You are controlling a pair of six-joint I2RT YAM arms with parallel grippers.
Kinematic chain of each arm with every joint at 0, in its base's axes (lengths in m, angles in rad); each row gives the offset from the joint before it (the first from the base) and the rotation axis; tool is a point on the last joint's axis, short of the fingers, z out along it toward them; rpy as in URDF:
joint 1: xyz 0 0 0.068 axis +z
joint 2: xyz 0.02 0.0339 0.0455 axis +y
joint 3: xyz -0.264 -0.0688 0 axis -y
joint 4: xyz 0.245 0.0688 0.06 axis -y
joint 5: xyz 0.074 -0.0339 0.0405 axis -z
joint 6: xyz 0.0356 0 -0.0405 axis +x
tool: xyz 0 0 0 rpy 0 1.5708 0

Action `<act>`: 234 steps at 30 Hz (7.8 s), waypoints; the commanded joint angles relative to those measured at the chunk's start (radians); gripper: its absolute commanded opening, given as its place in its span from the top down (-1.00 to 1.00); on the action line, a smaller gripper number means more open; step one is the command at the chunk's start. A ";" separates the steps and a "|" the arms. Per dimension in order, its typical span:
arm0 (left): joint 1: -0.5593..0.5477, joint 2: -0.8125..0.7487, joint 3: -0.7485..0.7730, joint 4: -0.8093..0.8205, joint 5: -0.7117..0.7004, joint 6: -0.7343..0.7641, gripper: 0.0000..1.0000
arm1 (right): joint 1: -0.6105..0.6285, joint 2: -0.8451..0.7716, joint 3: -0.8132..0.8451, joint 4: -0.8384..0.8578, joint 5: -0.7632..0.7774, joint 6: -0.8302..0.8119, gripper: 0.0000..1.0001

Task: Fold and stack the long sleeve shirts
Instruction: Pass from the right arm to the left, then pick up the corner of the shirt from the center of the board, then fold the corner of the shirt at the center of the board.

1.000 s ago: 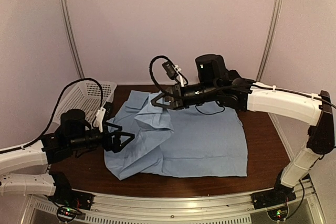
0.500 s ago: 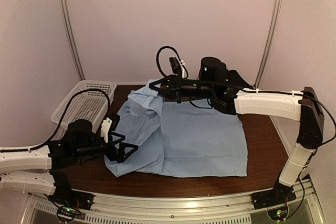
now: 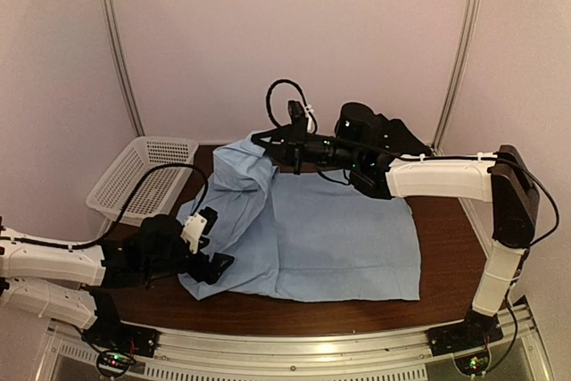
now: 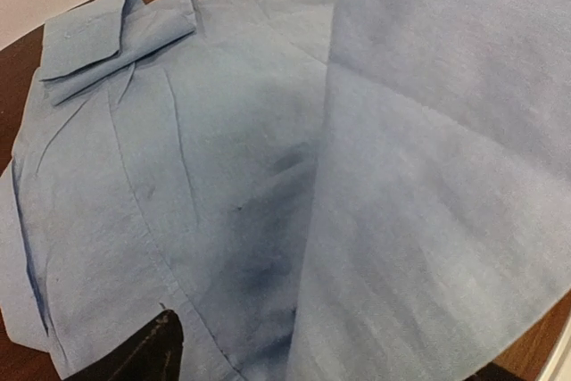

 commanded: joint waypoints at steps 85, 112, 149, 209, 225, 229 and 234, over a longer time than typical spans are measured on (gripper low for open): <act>0.068 0.506 0.286 0.464 0.186 0.665 0.96 | -0.084 -0.057 -0.142 0.179 -0.009 0.097 1.00; 0.382 0.553 0.621 -0.041 0.271 0.290 1.00 | -0.130 -0.479 -0.430 -0.771 0.271 -0.779 -0.59; 0.384 0.606 0.766 -0.230 0.318 0.277 1.00 | 0.271 -0.269 -0.353 -1.557 0.876 -0.994 -0.05; 0.388 0.769 0.926 -0.275 0.010 0.256 1.00 | -0.109 -0.107 -0.124 -1.628 1.190 -0.939 -0.29; 0.405 0.838 0.992 -0.328 -0.181 0.157 0.01 | -0.182 -0.137 -0.286 -1.096 0.748 -0.977 -0.27; 0.408 0.808 0.966 -0.331 -0.206 0.135 -0.38 | -0.193 -0.113 -0.332 -1.055 0.736 -0.966 -0.26; 0.409 0.714 0.887 -0.314 -0.110 0.101 -0.95 | -0.203 -0.104 -0.407 -1.018 0.711 -0.932 -0.24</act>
